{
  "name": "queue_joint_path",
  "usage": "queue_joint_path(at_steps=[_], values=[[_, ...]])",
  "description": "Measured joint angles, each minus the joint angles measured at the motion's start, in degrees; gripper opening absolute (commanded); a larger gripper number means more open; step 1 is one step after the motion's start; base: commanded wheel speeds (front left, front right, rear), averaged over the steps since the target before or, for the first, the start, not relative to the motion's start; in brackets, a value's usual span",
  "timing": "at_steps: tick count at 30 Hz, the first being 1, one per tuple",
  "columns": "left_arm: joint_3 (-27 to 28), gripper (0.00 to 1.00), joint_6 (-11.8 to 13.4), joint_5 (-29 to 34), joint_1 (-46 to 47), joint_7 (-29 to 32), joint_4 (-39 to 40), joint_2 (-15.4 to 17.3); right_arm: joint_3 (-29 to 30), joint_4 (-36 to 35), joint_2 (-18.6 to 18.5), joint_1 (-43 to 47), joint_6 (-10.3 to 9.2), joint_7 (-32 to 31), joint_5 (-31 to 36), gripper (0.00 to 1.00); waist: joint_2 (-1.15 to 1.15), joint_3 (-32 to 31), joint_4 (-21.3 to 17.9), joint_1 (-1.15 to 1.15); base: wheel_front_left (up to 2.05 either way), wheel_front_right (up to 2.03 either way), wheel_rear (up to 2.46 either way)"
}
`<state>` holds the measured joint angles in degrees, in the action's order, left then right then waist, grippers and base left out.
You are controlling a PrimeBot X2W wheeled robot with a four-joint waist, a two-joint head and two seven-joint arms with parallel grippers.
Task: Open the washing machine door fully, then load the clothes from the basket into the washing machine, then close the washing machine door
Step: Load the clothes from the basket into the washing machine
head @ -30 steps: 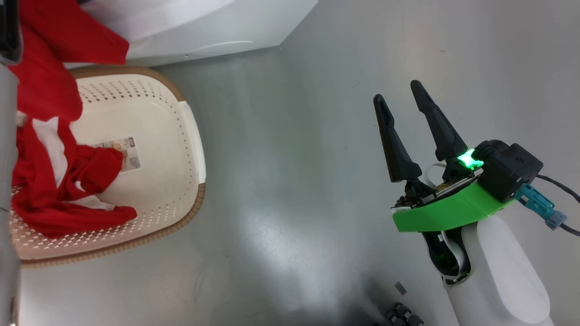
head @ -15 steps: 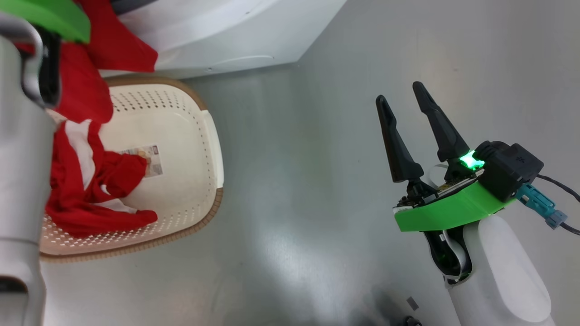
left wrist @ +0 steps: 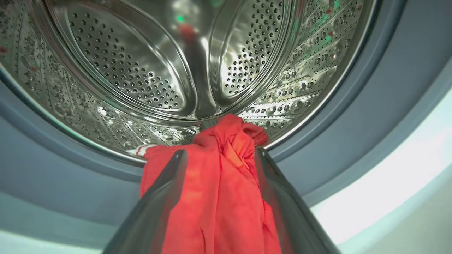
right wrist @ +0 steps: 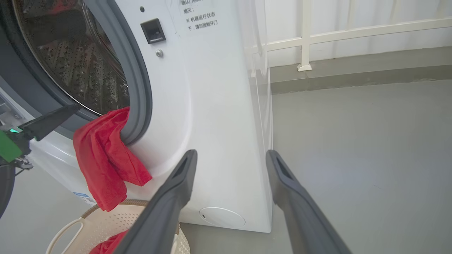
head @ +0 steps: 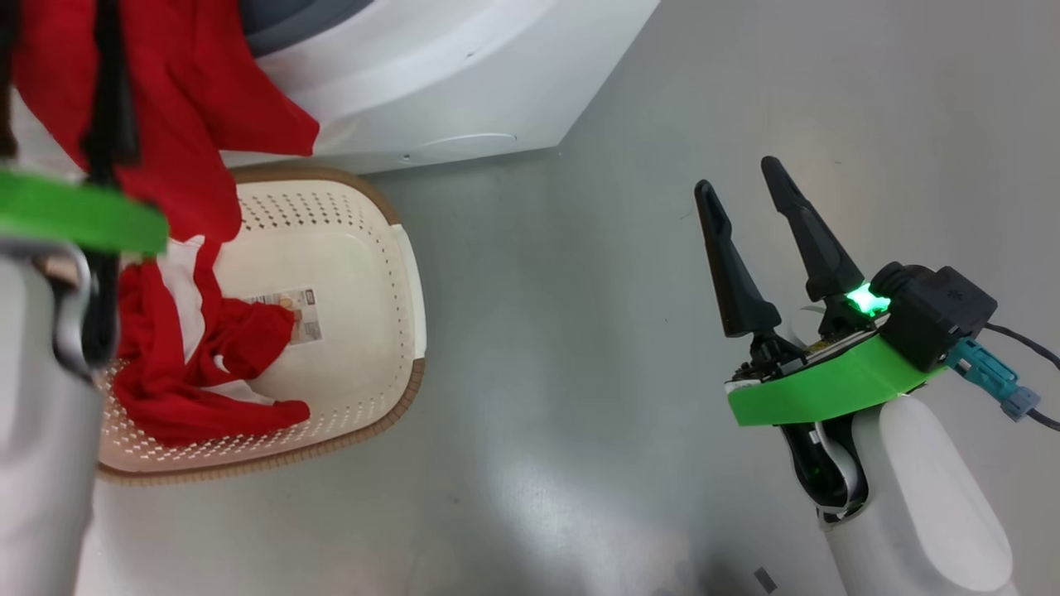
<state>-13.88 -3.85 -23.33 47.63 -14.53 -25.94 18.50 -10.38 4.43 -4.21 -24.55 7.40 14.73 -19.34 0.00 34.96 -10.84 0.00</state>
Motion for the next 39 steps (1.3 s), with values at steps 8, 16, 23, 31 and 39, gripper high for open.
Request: queue_joint_path(at_steps=[8, 16, 23, 31, 39], values=[[4.3, 1.0, 1.1, 0.0, -15.0, 0.0, 14.8, 0.1, 0.8, -0.1, -0.8, 0.0, 0.0, 0.0, -0.1, 1.0, 0.0, -0.5, 1.3, 0.0, 0.0, 0.0, 0.0], [9.3, 1.0, 1.7, 1.0, -25.3, 0.0, 24.3, -2.7, 1.6, -0.6, -1.2, 0.0, 0.0, 0.0, -0.1, 1.0, 0.0, -0.5, 2.5, 0.0, 0.0, 0.0, 0.0], [13.1, 1.0, 0.4, 3.6, -32.7, 0.0, 26.3, -7.6, 1.6, -0.7, -1.5, 0.1, 0.0, 0.0, -0.1, 1.0, 0.0, -0.7, 3.3, 0.0, 0.0, 0.0, 0.0], [14.9, 1.0, -2.0, 6.1, -34.2, 0.0, 27.0, -10.8, 1.8, -0.8, -1.8, 0.5, 0.0, 0.0, -0.3, 1.0, 0.0, -0.6, 3.9, 0.0, 0.0, 0.0, 0.0], [15.8, 1.0, -3.0, 7.6, -34.1, 0.0, 26.7, -11.9, 1.7, -0.9, -2.0, 1.2, 0.0, 0.0, -0.3, 1.0, 0.0, -0.1, 3.9, 0.0, 0.0, 0.0, 0.0]])
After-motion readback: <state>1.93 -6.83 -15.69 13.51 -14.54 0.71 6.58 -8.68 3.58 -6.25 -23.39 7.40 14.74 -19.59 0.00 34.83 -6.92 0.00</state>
